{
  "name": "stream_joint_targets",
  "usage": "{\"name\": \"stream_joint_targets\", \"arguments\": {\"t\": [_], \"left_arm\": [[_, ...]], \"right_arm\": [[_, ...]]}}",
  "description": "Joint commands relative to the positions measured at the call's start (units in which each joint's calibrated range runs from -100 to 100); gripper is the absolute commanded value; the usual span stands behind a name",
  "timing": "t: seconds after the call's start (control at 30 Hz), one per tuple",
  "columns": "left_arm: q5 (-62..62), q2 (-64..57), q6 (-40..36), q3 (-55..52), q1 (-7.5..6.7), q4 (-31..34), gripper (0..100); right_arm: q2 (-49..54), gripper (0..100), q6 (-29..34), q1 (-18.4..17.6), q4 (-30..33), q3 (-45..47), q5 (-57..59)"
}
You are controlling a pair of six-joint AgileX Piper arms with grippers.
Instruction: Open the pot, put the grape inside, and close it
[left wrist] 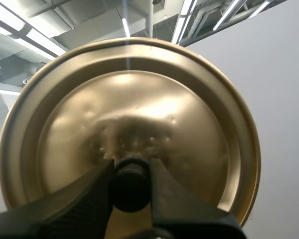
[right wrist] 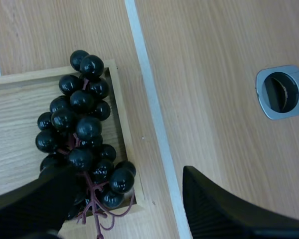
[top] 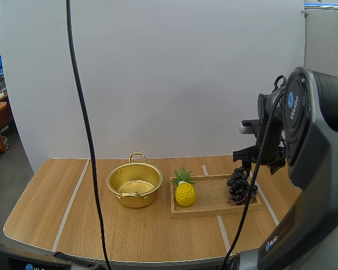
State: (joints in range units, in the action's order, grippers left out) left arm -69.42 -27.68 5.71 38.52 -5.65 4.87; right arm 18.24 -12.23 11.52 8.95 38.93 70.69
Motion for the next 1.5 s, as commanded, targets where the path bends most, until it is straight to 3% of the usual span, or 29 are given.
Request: {"name": "stream_joint_targets", "arguments": {"t": [0.0, 0.57, 1.2, 1.47], "left_arm": [[2.6, -0.4, -0.7, 0.5, -0.18, 0.5, 0], [2.6, -0.4, -0.7, 0.5, -0.18, 0.5, 0], [2.6, -0.4, -0.7, 0.5, -0.18, 0.5, 0], [2.6, -0.4, -0.7, 0.5, -0.18, 0.5, 0]], "right_arm": [[-4.2, 100, -3.4, 0.2, -1.8, -0.6, -3.3], [-7.8, 100, -11.6, 0.2, -13.1, -6.0, 3.1], [-15.9, 100, -14.1, 0.2, -14.7, -6.0, 0.3], [-16.6, 100, -14.2, -1.4, -14.8, -6.0, -1.4]]}}
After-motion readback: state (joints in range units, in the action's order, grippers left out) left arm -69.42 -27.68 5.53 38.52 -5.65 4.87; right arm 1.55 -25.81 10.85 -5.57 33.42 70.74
